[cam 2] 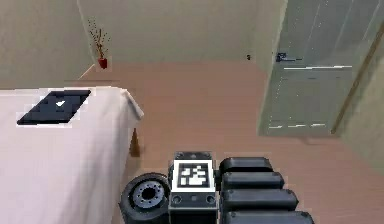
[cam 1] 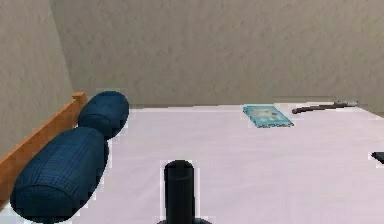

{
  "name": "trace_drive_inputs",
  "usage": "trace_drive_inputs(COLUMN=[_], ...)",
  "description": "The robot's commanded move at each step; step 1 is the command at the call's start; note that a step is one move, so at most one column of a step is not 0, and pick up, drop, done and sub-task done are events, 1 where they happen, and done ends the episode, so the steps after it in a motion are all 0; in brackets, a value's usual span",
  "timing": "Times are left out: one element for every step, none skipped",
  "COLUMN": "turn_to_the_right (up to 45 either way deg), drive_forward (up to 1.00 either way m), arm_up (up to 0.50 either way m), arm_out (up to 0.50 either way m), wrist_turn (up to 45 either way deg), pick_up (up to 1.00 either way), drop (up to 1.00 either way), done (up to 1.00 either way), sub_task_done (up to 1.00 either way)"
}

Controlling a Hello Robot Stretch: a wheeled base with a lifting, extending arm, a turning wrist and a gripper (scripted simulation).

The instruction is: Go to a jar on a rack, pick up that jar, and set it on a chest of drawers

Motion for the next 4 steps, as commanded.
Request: trace_drive_inputs(turn_to_the_right=[24.0,-45.0,-45.0,-45.0], drive_forward=[0.00,0.00,0.00,0.00], arm_up=[0.00,0.00,0.00,0.00], arm_out=[0.00,0.00,0.00,0.00], wrist_turn=[0.0,0.0,0.0,0.0], pick_up=[0.00,0.00,0.00,0.00], drop=[0.00,0.00,0.00,0.00], done=[0.00,0.00,0.00,0.00], sub_task_done=[0.00,0.00,0.00,0.00])
